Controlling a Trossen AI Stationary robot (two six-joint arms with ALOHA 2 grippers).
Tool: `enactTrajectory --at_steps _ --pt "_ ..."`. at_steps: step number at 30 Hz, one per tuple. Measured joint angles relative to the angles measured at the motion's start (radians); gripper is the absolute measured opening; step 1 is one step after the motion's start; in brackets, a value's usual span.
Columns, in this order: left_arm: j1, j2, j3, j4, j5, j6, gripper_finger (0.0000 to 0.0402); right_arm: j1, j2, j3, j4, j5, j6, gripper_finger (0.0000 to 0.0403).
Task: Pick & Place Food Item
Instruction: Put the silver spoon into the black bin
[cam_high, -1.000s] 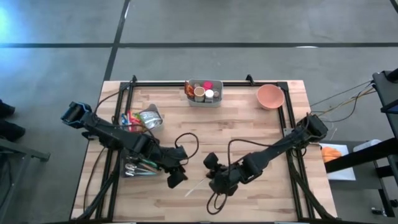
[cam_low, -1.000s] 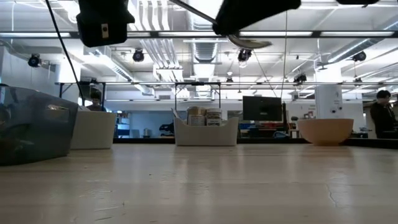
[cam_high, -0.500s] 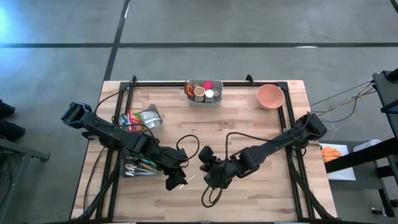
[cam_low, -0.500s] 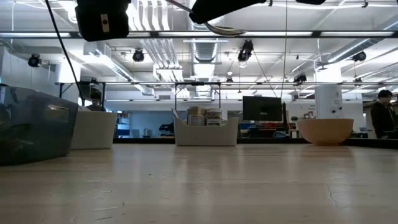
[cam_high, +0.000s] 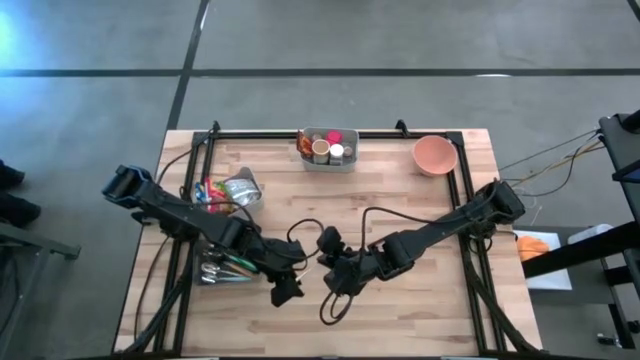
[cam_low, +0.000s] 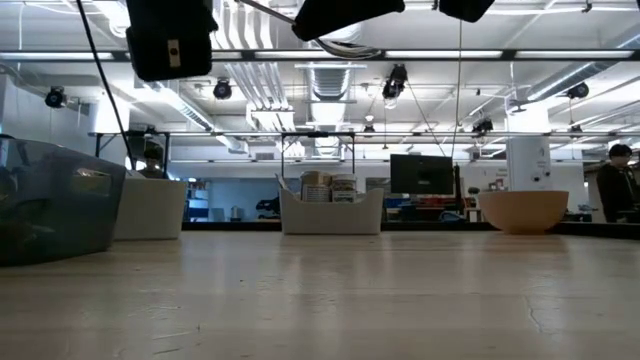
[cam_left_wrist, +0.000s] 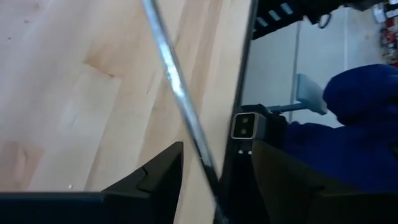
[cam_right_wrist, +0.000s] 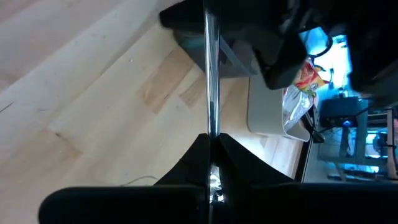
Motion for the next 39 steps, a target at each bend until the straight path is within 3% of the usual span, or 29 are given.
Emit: enactTrajectory --at_steps 3,9,11,20,27,35,39 --pt "0.004 0.016 0.000 -0.003 -0.001 -0.008 0.0168 0.000 0.000 0.000 0.000 0.000 0.008 0.0011" --pt "0.011 0.018 0.000 -0.003 0.001 -0.005 0.0037 0.000 0.000 0.000 -0.002 0.000 0.010 0.0011" --pt "0.013 0.016 -0.001 -0.019 0.000 -0.012 0.0012 0.001 -0.002 0.000 -0.007 0.000 0.013 0.0011" --pt "0.013 0.016 -0.001 -0.020 -0.006 -0.013 0.0002 0.005 -0.003 0.001 -0.023 -0.004 0.114 0.0020" --pt "0.016 0.012 0.001 0.002 -0.041 0.001 0.0000 0.001 -0.010 0.032 -0.040 -0.003 0.314 0.0103" --pt "0.015 0.011 0.001 -0.008 -0.084 0.003 0.0001 0.013 -0.013 0.103 -0.084 0.005 0.347 0.0201" --pt "0.016 0.011 0.001 -0.016 -0.122 0.007 0.0001 0.036 -0.014 0.147 -0.084 0.119 0.422 0.0213"
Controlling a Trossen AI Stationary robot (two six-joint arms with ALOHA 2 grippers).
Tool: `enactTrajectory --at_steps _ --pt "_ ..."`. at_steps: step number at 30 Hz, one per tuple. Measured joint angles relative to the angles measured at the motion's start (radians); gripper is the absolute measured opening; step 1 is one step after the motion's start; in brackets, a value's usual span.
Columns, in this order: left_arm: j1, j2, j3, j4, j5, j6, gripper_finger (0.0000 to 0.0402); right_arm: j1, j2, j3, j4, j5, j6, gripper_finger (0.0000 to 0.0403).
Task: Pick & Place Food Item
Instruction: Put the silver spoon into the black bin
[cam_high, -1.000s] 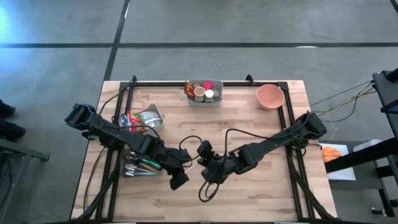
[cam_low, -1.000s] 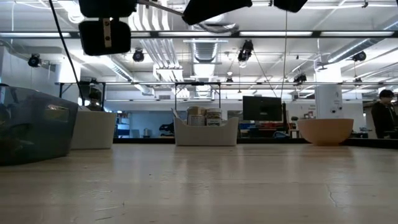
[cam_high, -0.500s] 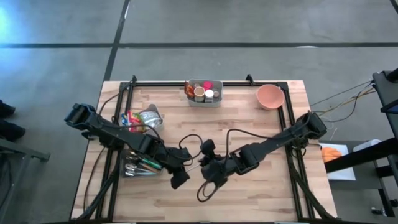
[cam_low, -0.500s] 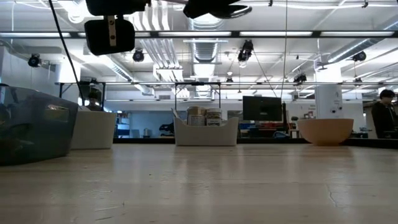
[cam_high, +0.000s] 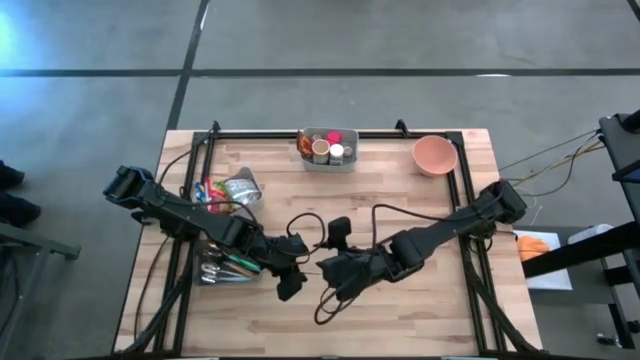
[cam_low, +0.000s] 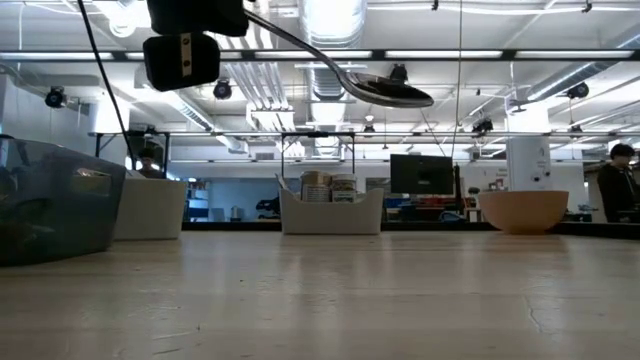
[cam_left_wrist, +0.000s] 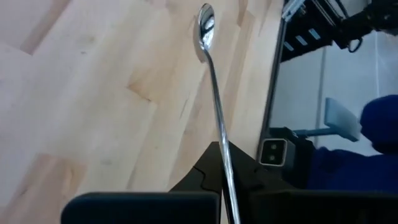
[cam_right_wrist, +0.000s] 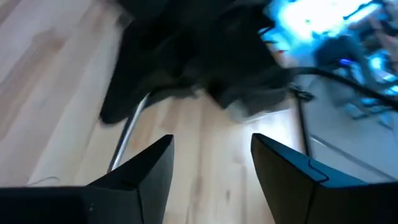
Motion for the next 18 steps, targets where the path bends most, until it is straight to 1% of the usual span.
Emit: enactTrajectory --at_steps 4,6,9,13,17,18 --pt "-0.004 -0.002 0.001 -0.030 -0.063 0.023 0.0000 0.032 -0.002 0.031 -0.005 0.094 0.049 0.0215" --pt "-0.006 -0.002 0.001 -0.061 -0.111 0.019 0.0000 0.049 -0.002 0.044 -0.019 0.124 0.052 0.0215" --pt "-0.006 -0.002 0.001 -0.085 -0.143 0.020 0.0000 0.071 -0.002 0.063 -0.057 0.159 0.093 0.0215" --pt "-0.009 -0.005 0.001 -0.089 -0.167 0.022 0.0000 0.095 -0.002 0.063 -0.118 0.195 0.245 0.0215" --pt "-0.009 -0.024 0.001 -0.089 -0.214 0.046 0.0000 0.111 -0.005 -0.009 -0.111 0.200 0.470 0.0215" --pt "-0.009 -0.033 0.001 -0.089 -0.232 0.050 0.0000 0.119 -0.005 -0.037 -0.085 0.223 0.504 0.0215"
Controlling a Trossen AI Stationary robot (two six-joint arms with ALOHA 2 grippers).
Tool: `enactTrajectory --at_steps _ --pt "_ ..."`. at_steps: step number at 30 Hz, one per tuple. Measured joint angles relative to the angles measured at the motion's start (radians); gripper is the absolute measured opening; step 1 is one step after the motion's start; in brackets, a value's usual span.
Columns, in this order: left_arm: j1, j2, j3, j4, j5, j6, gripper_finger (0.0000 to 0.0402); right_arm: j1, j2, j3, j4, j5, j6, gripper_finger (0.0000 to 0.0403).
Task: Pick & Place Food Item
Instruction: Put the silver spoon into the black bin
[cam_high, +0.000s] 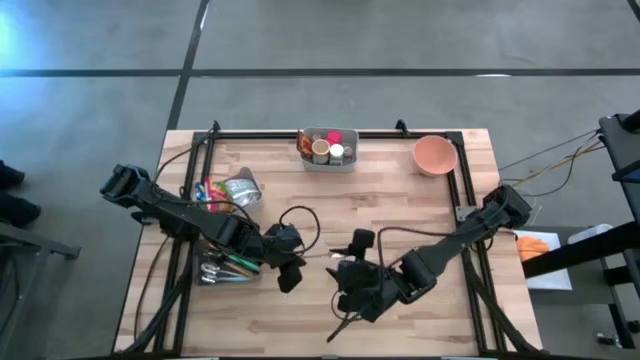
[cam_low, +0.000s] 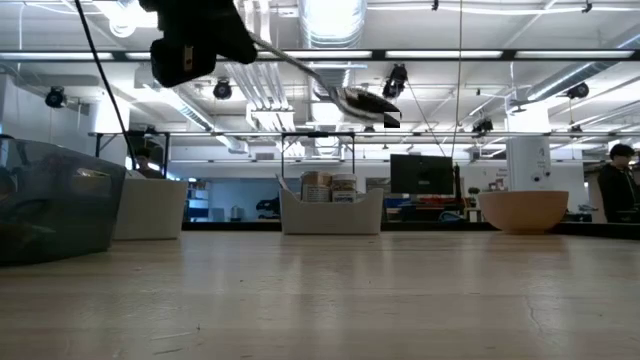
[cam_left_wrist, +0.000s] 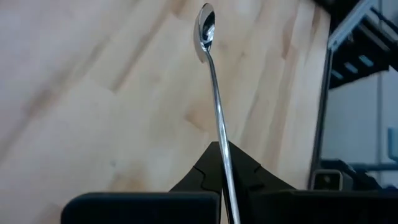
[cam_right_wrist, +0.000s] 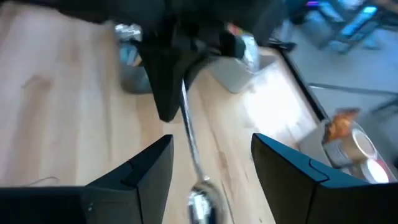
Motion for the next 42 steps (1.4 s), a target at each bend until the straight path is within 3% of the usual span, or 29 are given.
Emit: enactTrajectory --at_steps 9,13,18,21,26,33,42 --pt "-0.001 -0.118 0.000 0.018 -0.174 0.111 0.0000 0.147 -0.120 -0.264 0.185 0.413 0.282 0.0215" --pt "-0.001 -0.173 0.000 0.062 -0.233 0.180 0.0000 0.189 -0.203 -0.407 0.378 0.445 0.353 0.0215" --pt "0.000 -0.208 0.000 0.156 -0.243 0.280 0.0000 0.195 -0.255 -0.626 0.903 0.443 0.190 0.0215" --pt "0.000 -0.212 0.000 0.193 -0.243 0.320 0.0000 0.169 -0.246 -0.758 1.378 0.333 -0.015 0.0215" --pt "0.001 -0.213 -0.001 0.211 -0.243 0.354 0.0000 0.073 -0.129 -0.916 2.210 -0.156 -0.252 0.0215" --pt "0.001 -0.215 -0.001 0.267 -0.240 0.413 0.0000 -0.032 -0.046 -0.887 2.224 -0.206 -0.178 0.0215" --pt "-0.004 -0.215 -0.001 0.346 -0.227 0.445 0.0000 -0.077 -0.053 -0.798 2.227 -0.189 -0.278 0.0215"
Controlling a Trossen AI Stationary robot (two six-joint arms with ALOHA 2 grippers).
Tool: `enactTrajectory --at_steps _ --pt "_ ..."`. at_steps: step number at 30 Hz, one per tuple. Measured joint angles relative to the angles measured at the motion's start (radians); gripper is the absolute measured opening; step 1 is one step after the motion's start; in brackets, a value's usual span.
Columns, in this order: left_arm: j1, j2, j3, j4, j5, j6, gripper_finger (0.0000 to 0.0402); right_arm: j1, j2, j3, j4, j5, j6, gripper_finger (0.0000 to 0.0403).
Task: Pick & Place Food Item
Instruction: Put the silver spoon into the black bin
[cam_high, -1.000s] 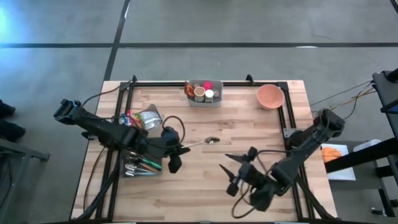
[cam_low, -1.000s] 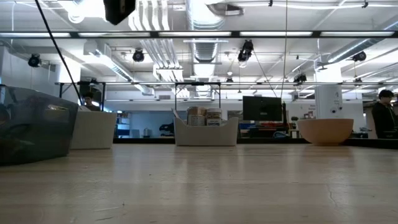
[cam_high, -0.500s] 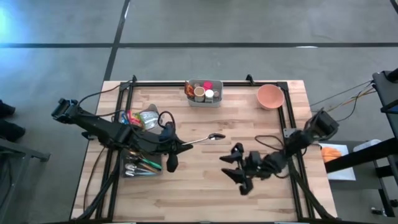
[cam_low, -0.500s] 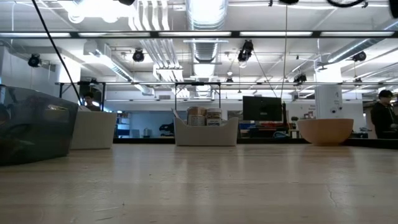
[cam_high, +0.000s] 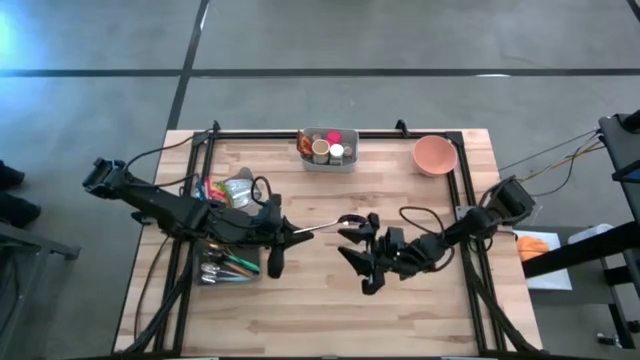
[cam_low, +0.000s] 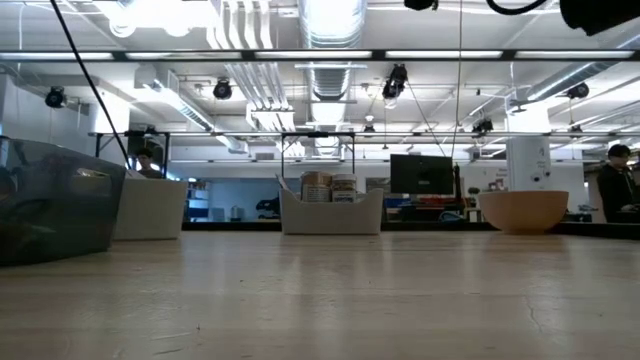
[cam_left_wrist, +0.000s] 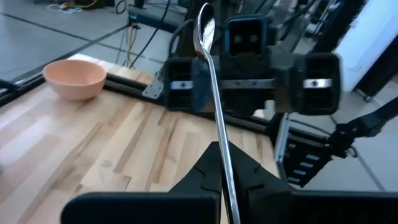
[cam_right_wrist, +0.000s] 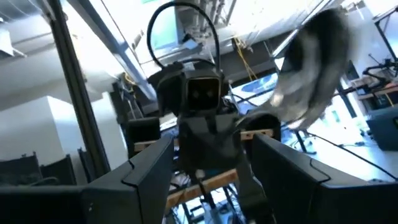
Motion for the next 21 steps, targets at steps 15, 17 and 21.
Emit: enactTrajectory --at_steps 15,17,21 --pt "-0.006 0.002 0.000 0.120 0.068 0.065 0.0000 -0.098 -0.005 0.072 -0.022 -0.156 0.022 0.0215" --pt "-0.007 0.002 0.000 0.120 0.068 0.065 0.0000 -0.104 -0.005 0.086 -0.040 -0.161 0.016 0.0215" --pt "-0.007 0.002 0.000 0.120 0.068 0.068 0.0000 -0.106 -0.005 0.119 -0.091 -0.165 -0.015 0.0215"
